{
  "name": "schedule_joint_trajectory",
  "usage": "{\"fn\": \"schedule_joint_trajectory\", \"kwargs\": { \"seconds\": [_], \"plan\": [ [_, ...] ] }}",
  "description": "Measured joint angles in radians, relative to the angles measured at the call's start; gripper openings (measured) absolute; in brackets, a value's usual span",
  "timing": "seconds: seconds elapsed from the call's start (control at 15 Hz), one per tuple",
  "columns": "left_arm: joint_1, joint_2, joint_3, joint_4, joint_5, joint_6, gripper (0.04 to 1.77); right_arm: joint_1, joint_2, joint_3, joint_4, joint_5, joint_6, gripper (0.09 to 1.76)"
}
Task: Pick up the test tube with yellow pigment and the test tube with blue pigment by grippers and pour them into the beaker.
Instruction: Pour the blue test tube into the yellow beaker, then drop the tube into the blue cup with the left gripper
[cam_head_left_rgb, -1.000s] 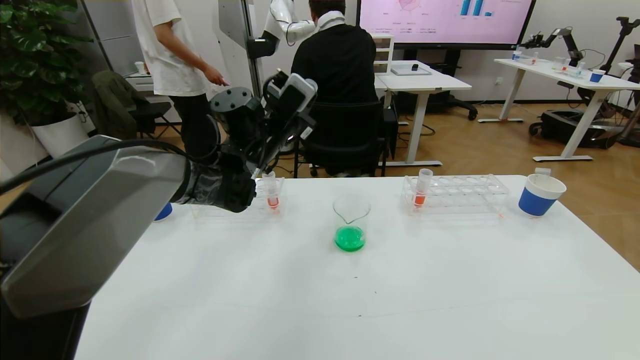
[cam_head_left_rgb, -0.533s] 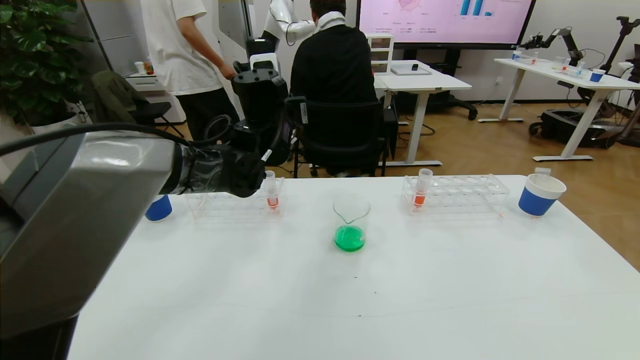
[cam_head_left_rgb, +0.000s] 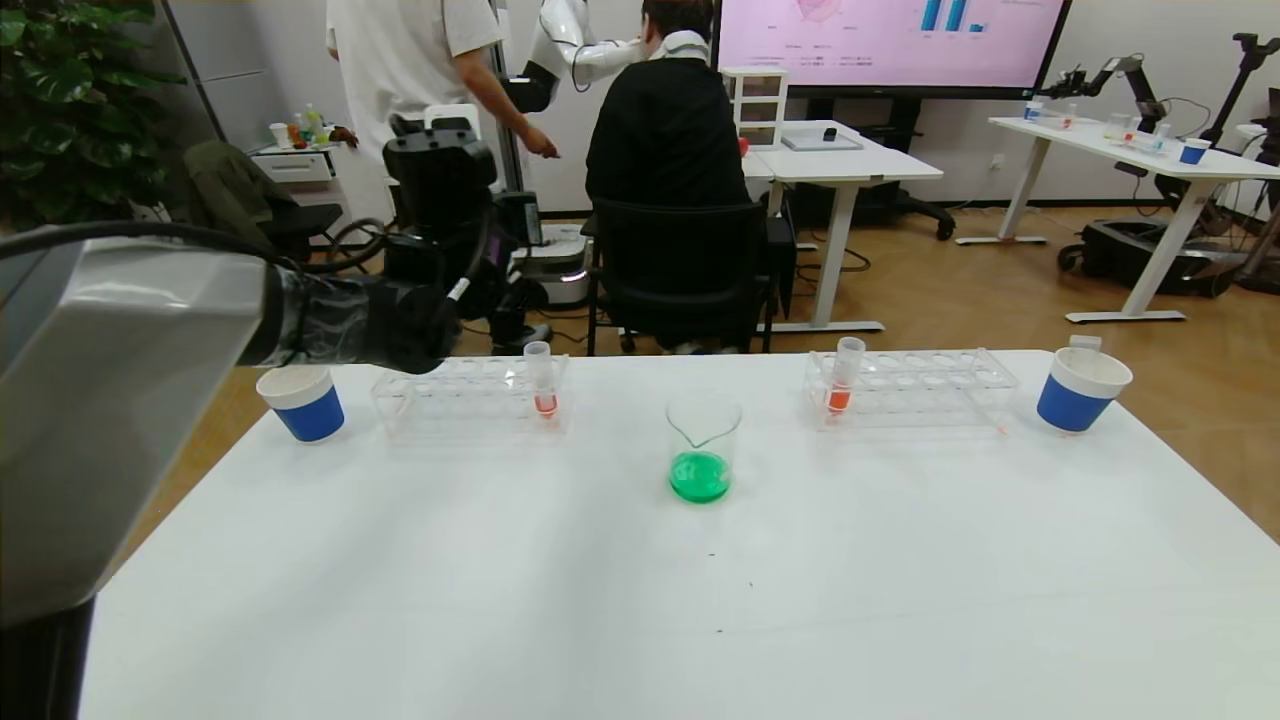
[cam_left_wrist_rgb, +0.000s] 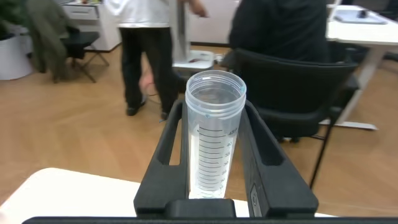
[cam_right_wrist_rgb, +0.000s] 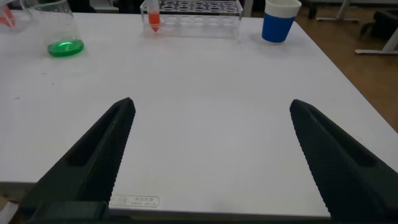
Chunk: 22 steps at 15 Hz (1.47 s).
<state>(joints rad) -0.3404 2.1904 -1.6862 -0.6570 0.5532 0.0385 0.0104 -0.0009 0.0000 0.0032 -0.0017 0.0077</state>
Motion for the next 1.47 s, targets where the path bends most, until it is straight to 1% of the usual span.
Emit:
{"fn": "schedule_joint_trajectory", "kwargs": {
  "seconds": [0.13,0.2,0.33,0.47,0.6,0.8,1.07,1.27,1.47],
  "plan": [
    [0.084,-0.032,0.065,-0.009,-0.014,0.005,0.5,0.0,0.0,0.0,0.0,0.0,0.0,1.74],
    [0.134,-0.056,0.109,-0.018,-0.043,0.004,0.5,0.0,0.0,0.0,0.0,0.0,0.0,1.74],
    [0.232,-0.103,0.208,-0.064,-0.125,-0.001,0.5,0.0,0.0,0.0,0.0,0.0,0.0,1.74],
    [0.305,-0.14,0.308,-0.12,-0.164,-0.001,0.5,0.0,0.0,0.0,0.0,0.0,0.0,1.74],
    [0.346,-0.16,0.386,-0.141,-0.164,-0.002,0.5,0.0,0.0,0.0,0.0,0.0,0.0,1.74],
    [0.381,-0.167,0.445,-0.177,-0.15,-0.003,0.5,0.0,0.0,0.0,0.0,0.0,0.0,1.74],
    [0.418,-0.111,0.463,-0.344,-0.151,0.005,0.5,0.0,0.0,0.0,0.0,0.0,0.0,1.74],
    [0.451,-0.052,0.467,-0.365,-0.151,-0.001,0.5,0.0,0.0,0.0,0.0,0.0,0.0,1.74],
    [0.484,0.008,0.443,-0.391,-0.162,-0.003,0.5,0.0,0.0,0.0,0.0,0.0,0.0,1.74]
  ]
}}
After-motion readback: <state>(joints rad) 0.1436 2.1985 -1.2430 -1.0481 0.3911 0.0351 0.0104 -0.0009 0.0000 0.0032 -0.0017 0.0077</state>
